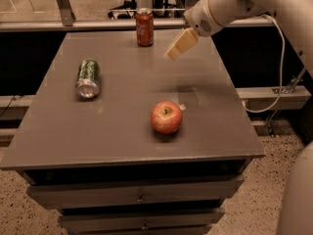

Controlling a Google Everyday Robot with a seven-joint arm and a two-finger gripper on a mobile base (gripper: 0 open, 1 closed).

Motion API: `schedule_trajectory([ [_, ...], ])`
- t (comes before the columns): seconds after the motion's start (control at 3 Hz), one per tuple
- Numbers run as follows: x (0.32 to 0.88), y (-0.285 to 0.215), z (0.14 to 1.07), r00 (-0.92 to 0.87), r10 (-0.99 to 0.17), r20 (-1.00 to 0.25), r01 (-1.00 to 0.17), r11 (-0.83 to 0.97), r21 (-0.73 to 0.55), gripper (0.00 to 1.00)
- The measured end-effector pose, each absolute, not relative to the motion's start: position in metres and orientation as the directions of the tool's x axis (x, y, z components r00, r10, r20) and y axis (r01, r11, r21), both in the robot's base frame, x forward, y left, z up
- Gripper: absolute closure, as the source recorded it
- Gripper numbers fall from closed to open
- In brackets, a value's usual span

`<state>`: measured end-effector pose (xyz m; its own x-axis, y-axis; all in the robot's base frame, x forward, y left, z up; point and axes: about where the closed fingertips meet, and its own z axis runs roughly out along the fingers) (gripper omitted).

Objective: Move coke can near apple

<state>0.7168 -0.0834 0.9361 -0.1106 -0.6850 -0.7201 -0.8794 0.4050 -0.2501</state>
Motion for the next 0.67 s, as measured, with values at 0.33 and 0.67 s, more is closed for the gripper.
schedule_trajectory([
  [0.33, 0.7499, -0.0774, 0.9308, -0.159, -0.602, -0.783, -0.865, 0.467, -0.183, 0.00],
  [0.67, 0.7499, -0.0774, 0.9310, -0.159, -0.602, -0.783, -0.865, 0.467, -0.184, 0.00],
])
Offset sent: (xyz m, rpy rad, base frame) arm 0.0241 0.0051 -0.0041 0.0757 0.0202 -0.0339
